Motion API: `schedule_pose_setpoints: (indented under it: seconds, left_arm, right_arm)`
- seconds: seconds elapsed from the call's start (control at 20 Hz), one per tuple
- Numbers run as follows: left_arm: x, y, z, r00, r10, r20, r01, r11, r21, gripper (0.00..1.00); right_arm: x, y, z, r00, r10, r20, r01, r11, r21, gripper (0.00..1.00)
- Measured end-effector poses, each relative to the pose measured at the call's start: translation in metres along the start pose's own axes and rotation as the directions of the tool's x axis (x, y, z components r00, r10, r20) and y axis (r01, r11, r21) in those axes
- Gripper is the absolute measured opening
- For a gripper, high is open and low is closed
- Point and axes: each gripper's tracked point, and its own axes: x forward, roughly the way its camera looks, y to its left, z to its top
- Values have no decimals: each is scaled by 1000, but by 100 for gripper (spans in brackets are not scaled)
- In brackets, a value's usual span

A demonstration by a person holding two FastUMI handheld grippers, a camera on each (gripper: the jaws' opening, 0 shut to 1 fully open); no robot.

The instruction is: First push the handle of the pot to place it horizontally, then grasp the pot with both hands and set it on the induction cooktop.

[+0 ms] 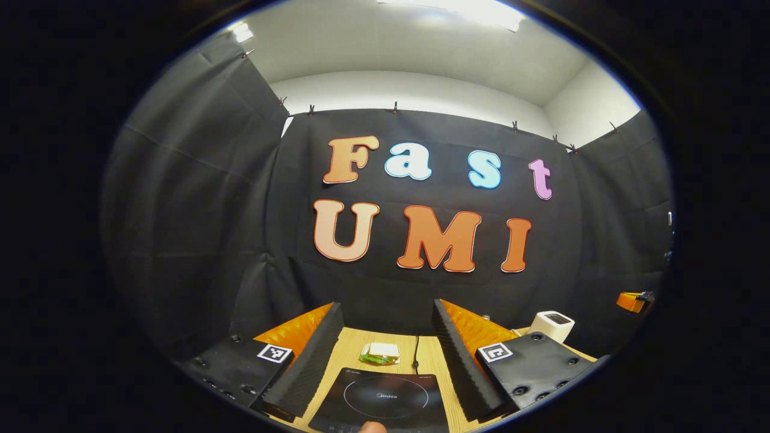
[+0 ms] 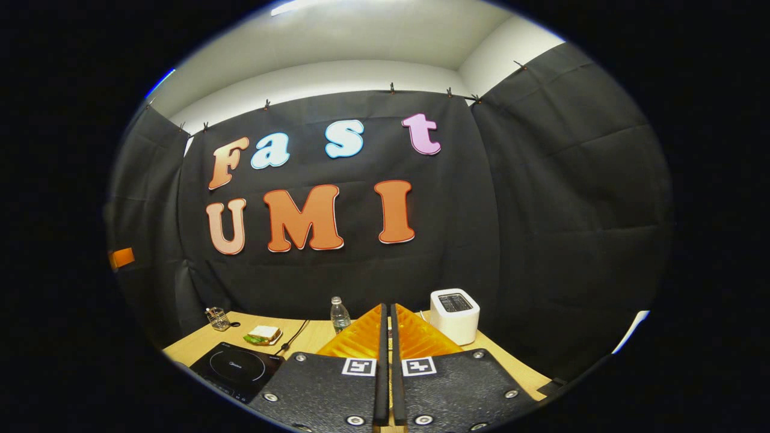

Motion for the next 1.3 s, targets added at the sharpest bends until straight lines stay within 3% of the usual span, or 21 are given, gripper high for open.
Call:
schedule_pose_setpoints:
  seconds: [0.65, 1.3]
  left_arm:
    - [0, 12, -14, 999, 1, -32, -1, 1000, -20, 97]
    - [2, 25, -17, 999, 15, -29, -15, 1000, -20, 97]
  right_arm:
    - [-9, -16, -73, 991, -42, -124, 41, 999, -12, 0]
    - [-31, -2, -162, 955, -18, -297, 8, 999, -35, 0]
